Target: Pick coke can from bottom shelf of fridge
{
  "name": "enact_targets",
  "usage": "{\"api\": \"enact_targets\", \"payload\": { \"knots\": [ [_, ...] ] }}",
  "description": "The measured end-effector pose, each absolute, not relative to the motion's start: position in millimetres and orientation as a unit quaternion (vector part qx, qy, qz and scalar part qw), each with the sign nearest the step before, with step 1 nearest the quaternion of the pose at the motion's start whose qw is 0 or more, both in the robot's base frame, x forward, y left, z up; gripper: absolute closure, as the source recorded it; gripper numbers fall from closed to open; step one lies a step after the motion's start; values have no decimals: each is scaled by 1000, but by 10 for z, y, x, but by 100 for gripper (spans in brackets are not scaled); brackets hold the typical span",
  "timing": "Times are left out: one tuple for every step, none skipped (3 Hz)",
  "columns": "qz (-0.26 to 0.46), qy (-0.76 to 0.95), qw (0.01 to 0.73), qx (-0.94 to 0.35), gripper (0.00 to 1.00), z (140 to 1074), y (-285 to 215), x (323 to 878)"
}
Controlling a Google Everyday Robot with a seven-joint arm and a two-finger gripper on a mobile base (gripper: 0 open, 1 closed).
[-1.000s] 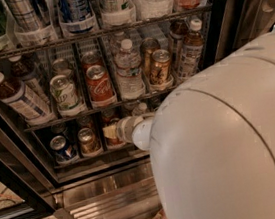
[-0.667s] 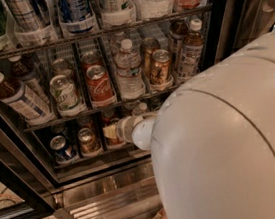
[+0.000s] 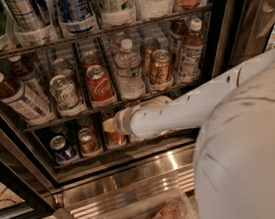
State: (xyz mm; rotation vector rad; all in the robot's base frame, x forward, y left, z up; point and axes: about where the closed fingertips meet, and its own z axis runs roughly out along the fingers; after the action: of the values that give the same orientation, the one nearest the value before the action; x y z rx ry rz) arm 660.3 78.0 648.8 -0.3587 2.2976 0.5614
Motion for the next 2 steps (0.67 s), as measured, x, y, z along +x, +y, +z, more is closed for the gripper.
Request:
{"api": "enact_targets", "payload": {
  "knots": [
    [218,901,351,-134,100,6556,743,6529],
    [220,910,328,-129,100,6509,722,6427]
  ]
}}
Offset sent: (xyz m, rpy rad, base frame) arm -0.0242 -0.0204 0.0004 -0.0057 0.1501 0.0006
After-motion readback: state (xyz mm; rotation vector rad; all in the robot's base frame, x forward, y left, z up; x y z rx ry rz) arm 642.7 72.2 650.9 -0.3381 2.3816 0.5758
